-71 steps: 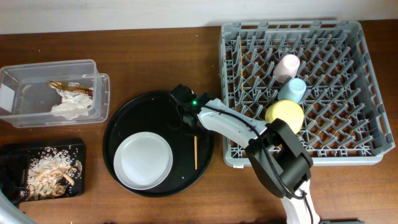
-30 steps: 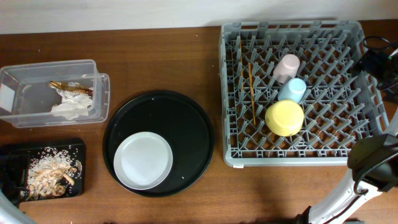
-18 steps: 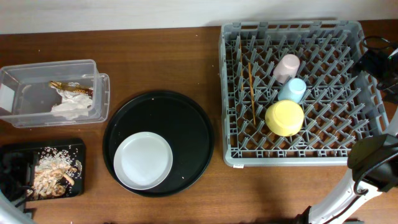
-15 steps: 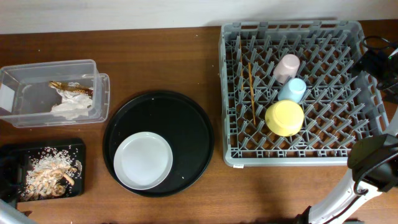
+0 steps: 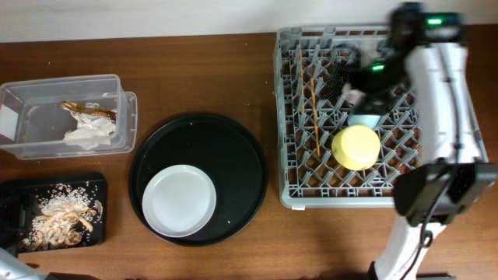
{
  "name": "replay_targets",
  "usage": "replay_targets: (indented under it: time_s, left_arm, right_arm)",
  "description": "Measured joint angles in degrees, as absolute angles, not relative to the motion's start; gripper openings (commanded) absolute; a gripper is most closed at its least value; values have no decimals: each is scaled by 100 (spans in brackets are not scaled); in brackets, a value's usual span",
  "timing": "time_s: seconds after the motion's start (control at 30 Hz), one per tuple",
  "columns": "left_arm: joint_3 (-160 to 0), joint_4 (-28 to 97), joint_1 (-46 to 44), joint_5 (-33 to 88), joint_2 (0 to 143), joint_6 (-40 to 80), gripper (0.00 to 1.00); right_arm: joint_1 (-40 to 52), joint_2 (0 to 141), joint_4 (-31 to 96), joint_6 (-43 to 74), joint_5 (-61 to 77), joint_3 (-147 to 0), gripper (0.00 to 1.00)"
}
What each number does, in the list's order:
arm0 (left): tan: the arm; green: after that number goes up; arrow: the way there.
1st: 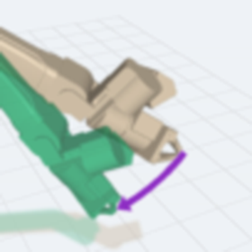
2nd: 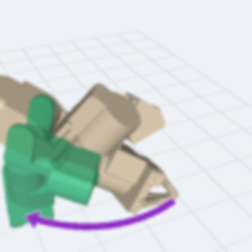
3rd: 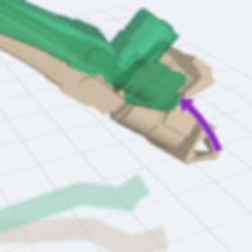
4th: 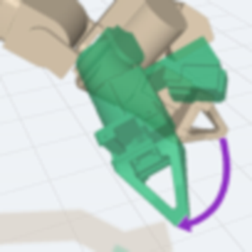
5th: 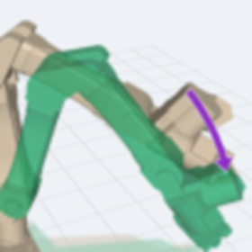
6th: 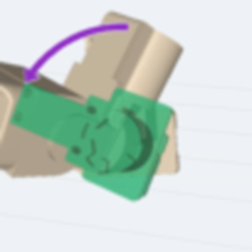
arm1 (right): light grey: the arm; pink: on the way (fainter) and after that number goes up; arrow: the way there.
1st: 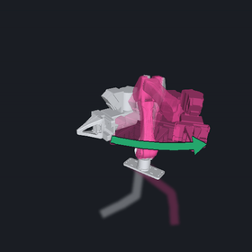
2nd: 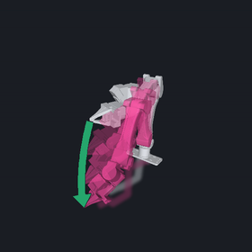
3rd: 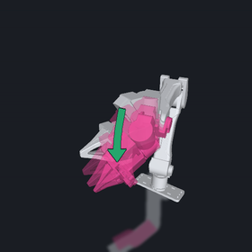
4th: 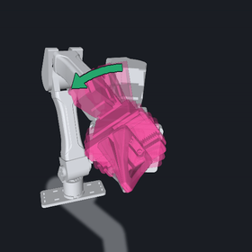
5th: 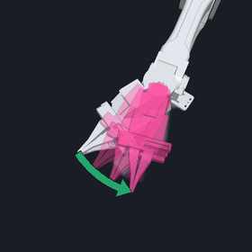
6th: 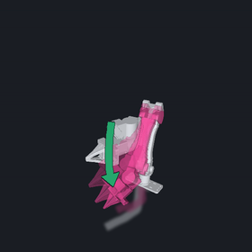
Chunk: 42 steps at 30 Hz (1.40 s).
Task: Sort waste into correct bins and load items into the dishwasher rack
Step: 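Grasp the white plate on the black tray with the right gripper, then set the white plate upright in the rack slots and release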
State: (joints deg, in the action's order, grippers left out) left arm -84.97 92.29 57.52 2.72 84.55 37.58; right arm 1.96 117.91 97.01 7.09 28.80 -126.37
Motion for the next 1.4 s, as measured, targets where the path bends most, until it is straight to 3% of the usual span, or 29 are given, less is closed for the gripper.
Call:
replay_targets:
  time_s: [0.03,0.1,0.2,0.27,0.3,0.33,0.47,0.6,0.63,0.7,0.77,0.83,0.87,0.97,1.07,1.23,1.3,1.4]
  left_arm:
    - [-8497,9227,5752,272,8455,3758,99]
    - [-8497,9227,5752,274,8455,3758,99]
    - [-8497,9220,5752,263,8455,3758,99]
    - [-8497,9218,5752,252,8455,3756,99]
    - [-8497,9218,5752,255,8455,3758,99]
    - [-8497,9216,5752,255,8455,3758,99]
    - [-8497,9216,5752,255,8455,3758,99]
    - [-8497,9216,5752,255,8455,3758,99]
    - [-8497,9214,5752,252,8455,3758,99]
    - [-8497,9216,5752,255,8455,3758,99]
    - [-8497,9216,5752,252,8455,3758,99]
    - [-8497,9216,5752,255,8455,3758,99]
    - [-8497,9216,5752,255,8455,3758,99]
    - [-8497,9216,5752,255,8455,3758,99]
    - [-8497,9216,5752,252,8455,3758,99]
    - [-8497,9218,5752,255,8455,3758,99]
    - [-8497,9216,5752,255,8455,3758,99]
    - [-8497,9216,5752,255,8455,3758,99]
  right_arm:
    - [484,11791,9701,705,2609,-12637,98]
    - [1933,11793,9544,701,1929,-12621,98]
    - [3719,11869,7988,744,1455,-12077,98]
    - [4340,11922,6818,1063,1306,-11410,99]
    - [4609,11968,6254,1347,1245,-10967,84]
    - [4777,12005,5852,1634,1188,-10578,75]
    - [4810,11996,4897,3030,1125,-9465,59]
    - [4829,12007,4123,3420,1474,-8654,47]
    - [4862,12007,3994,3485,1496,-8534,40]
    - [5011,12007,3861,3645,1483,-8396,40]
    - [5172,12005,3824,3942,1190,-8311,27]
    - [5186,11994,3747,4029,1122,-8248,16]
    - [5186,11990,3717,4053,1100,-8221,4]
    - [5179,11972,3684,4115,1059,-8191,4]
    - [4875,11900,4418,4029,1120,-8412,4]
    - [2860,10613,5555,3164,1007,-9585,4]
    - [1935,9996,5710,2936,397,-9815,4]
    - [1382,9889,5854,2834,-1212,-9845,4]
